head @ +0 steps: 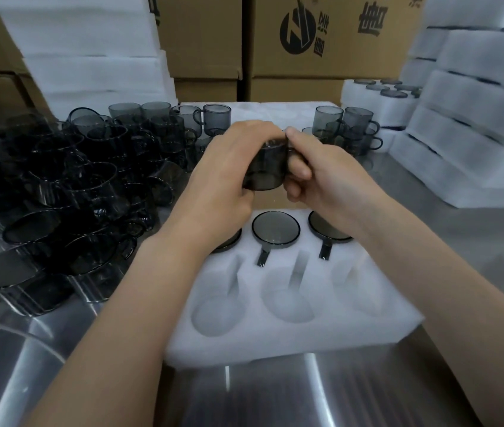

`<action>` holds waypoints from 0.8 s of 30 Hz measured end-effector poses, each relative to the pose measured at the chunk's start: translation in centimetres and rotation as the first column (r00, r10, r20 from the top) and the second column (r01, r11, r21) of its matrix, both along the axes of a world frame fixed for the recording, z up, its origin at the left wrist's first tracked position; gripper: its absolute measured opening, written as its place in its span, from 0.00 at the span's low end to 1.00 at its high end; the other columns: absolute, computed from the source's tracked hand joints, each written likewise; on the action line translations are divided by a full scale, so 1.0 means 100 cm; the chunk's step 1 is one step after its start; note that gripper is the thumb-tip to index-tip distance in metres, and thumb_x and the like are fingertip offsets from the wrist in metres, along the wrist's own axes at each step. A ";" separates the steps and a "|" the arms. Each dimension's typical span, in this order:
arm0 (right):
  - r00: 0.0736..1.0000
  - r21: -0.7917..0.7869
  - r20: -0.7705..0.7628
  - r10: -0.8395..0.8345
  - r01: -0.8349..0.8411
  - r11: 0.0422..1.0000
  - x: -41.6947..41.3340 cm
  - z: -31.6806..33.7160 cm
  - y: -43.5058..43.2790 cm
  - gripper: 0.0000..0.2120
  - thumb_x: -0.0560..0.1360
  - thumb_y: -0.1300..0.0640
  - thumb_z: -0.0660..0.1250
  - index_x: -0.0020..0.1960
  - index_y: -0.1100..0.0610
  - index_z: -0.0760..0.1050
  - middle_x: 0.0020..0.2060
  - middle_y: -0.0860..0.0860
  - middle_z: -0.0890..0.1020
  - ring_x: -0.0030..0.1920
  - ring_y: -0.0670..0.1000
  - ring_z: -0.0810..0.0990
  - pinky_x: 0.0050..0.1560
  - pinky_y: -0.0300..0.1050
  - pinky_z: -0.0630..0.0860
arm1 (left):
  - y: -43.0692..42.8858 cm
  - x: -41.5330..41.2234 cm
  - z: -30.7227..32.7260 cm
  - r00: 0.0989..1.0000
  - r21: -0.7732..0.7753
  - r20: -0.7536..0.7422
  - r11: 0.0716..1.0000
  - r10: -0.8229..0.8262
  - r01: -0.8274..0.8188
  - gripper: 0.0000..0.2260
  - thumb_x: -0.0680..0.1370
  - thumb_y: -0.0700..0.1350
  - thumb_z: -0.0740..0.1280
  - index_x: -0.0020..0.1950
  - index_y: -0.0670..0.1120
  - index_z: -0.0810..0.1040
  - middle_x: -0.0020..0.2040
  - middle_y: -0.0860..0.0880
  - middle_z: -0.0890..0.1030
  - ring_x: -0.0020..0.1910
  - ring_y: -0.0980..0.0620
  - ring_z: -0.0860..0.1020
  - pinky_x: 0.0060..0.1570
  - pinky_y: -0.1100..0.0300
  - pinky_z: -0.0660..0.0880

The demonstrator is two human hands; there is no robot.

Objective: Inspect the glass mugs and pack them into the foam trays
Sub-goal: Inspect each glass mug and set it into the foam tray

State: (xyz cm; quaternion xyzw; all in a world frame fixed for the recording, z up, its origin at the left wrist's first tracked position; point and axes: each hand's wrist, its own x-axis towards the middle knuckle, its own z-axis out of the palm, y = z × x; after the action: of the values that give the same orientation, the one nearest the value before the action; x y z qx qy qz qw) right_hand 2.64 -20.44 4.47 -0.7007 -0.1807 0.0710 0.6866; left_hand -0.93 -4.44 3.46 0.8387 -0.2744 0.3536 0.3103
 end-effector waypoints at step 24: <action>0.974 0.321 0.084 0.212 -0.228 0.919 -0.003 -0.002 -0.009 0.10 0.69 0.52 0.66 0.38 0.53 0.85 0.24 0.48 0.72 0.23 0.47 0.72 0.29 0.39 0.72 | 0.000 -0.007 0.003 0.956 -0.375 -0.251 0.926 -0.151 0.048 0.25 0.67 0.44 0.76 0.62 0.55 0.72 0.53 0.60 0.77 0.56 0.57 0.78 0.58 0.58 0.77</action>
State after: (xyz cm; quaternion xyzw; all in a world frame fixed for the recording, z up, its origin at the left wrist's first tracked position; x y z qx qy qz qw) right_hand 2.36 -21.31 4.25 -0.5532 -0.2840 0.0999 0.7767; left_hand -1.60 -4.41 3.73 0.7922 -0.2007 0.2622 0.5133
